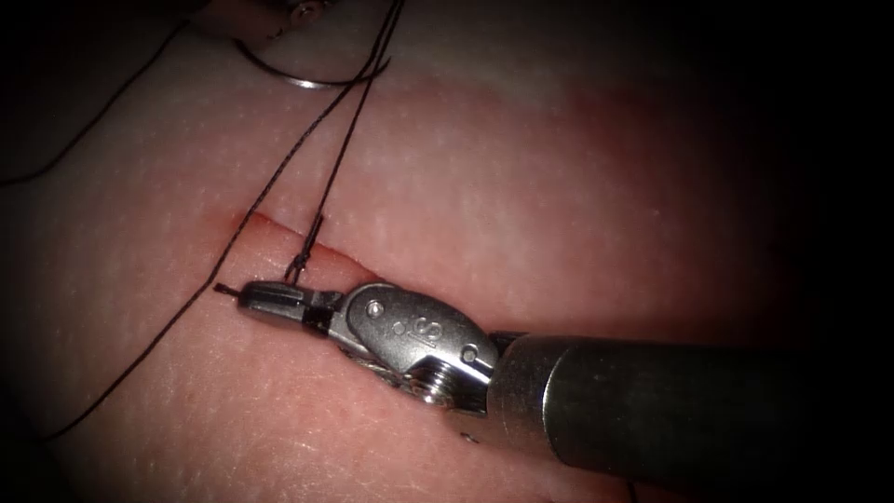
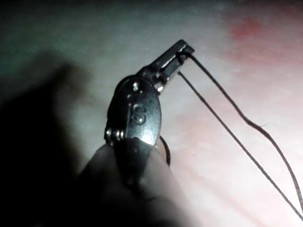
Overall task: Wound Closure
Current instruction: Pull the right gripper down and the left gripper up to tighten the suture
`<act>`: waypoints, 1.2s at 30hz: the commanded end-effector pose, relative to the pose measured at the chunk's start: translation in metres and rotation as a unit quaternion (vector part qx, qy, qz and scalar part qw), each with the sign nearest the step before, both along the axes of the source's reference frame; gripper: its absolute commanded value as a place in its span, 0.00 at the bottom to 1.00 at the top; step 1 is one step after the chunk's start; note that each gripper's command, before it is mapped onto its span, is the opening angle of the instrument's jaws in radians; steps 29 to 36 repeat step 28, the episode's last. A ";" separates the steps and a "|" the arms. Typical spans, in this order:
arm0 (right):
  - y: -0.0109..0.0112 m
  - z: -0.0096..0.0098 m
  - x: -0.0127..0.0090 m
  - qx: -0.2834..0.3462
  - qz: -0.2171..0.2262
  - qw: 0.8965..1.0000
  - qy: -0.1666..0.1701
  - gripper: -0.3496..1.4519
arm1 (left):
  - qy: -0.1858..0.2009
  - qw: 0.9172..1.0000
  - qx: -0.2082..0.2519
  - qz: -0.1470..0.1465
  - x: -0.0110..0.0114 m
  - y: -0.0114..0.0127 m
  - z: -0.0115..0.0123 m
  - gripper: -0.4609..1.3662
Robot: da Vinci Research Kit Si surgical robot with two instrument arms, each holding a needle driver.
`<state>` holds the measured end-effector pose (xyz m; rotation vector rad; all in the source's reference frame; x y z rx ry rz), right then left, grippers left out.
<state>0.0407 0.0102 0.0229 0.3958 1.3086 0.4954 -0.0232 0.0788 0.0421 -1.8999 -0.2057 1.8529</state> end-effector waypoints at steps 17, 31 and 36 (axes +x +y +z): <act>-0.0013 0.0007 0.0008 -0.005 -0.021 1.000 -0.004 0.00 | 0.007 1.000 -0.011 -0.007 -0.0004 0.0008 -0.0002 0.06; -0.0012 0.0007 0.0008 -0.006 -0.018 1.000 -0.008 0.00 | 0.008 1.000 -0.012 -0.007 -0.0004 0.0005 -0.0001 0.06; -0.0012 0.0007 0.0008 -0.006 -0.018 1.000 -0.008 0.00 | 0.008 1.000 -0.012 -0.007 -0.0004 0.0005 -0.0001 0.06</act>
